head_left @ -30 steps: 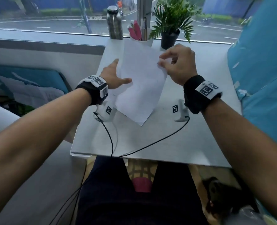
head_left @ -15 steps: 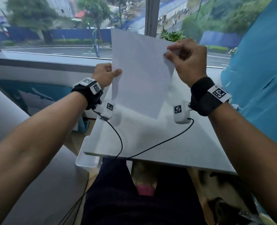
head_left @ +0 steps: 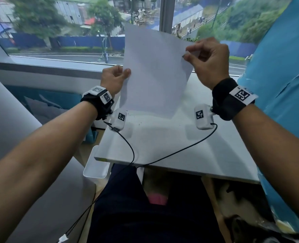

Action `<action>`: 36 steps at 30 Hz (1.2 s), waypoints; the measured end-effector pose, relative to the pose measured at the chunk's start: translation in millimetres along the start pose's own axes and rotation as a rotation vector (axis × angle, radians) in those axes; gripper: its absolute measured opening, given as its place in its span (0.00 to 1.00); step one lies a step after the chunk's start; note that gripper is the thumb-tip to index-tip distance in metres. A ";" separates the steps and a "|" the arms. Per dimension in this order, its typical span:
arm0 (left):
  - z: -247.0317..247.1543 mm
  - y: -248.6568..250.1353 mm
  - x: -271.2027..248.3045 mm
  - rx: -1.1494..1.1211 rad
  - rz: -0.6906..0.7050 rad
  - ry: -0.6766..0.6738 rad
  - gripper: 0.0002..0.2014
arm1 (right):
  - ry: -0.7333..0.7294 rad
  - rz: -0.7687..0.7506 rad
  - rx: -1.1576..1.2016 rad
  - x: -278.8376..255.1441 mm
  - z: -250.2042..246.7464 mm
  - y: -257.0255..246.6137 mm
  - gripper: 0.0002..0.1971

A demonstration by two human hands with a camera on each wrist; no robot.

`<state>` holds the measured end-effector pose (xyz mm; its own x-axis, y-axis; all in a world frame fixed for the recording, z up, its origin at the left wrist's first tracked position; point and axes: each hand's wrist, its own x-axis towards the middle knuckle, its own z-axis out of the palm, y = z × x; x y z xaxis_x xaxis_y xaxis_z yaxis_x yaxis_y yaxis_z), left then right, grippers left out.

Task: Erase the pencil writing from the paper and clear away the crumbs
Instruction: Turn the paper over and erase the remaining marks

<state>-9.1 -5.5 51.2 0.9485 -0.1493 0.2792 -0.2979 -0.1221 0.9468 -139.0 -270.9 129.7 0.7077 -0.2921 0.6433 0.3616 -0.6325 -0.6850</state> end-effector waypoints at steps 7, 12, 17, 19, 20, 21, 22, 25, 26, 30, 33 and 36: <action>12.1 4.6 -4.6 0.035 0.007 0.084 0.15 | 0.074 0.221 0.092 2.0 -15.5 11.4 0.10; 32.2 -0.5 -3.2 0.046 -0.073 0.129 0.14 | -0.175 0.429 0.273 -38.8 -11.6 31.6 0.13; 43.3 3.2 -13.0 -0.197 -0.264 -0.075 0.20 | -0.217 0.507 0.214 -63.7 -5.4 48.8 0.16; 43.1 -2.1 -18.2 -0.152 -0.345 -0.215 0.20 | -0.170 0.514 0.181 -65.5 -6.6 55.0 0.15; 43.7 -5.7 -21.6 -0.062 -0.355 -0.266 0.21 | -0.159 0.521 0.167 -65.2 -8.4 57.8 0.15; 45.0 -12.3 -23.2 0.054 -0.340 -0.290 0.18 | -0.152 0.531 0.152 -64.8 -10.6 60.9 0.15; 48.8 -17.9 -25.2 0.153 -0.307 -0.291 0.13 | -0.146 0.542 0.133 -64.6 -13.5 64.4 0.15; 69.5 -26.8 -31.3 0.241 -0.296 -0.300 0.14 | -0.107 0.578 0.043 -66.8 -25.7 76.1 0.14; 79.0 -29.8 -30.9 0.259 -0.320 -0.339 0.17 | -0.082 0.593 0.011 -67.6 -30.8 82.4 0.14; 119.8 -24.6 -43.7 0.941 -0.186 -0.660 0.22 | 0.156 0.622 -0.112 -65.3 -56.8 107.5 0.14; 153.6 -14.2 -69.1 1.083 0.161 -0.927 0.24 | 0.329 0.628 -0.202 -56.4 -75.2 113.6 0.15; 193.9 -17.1 -107.0 1.046 0.422 -1.283 0.32 | 0.365 0.611 -0.227 -51.4 -78.9 116.8 0.13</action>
<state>-126.4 -177.8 -26.0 0.2588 -0.9079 -0.3298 -0.9208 -0.3351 0.1997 -181.1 -386.3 43.6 0.4814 -0.8339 0.2699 -0.1937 -0.4016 -0.8951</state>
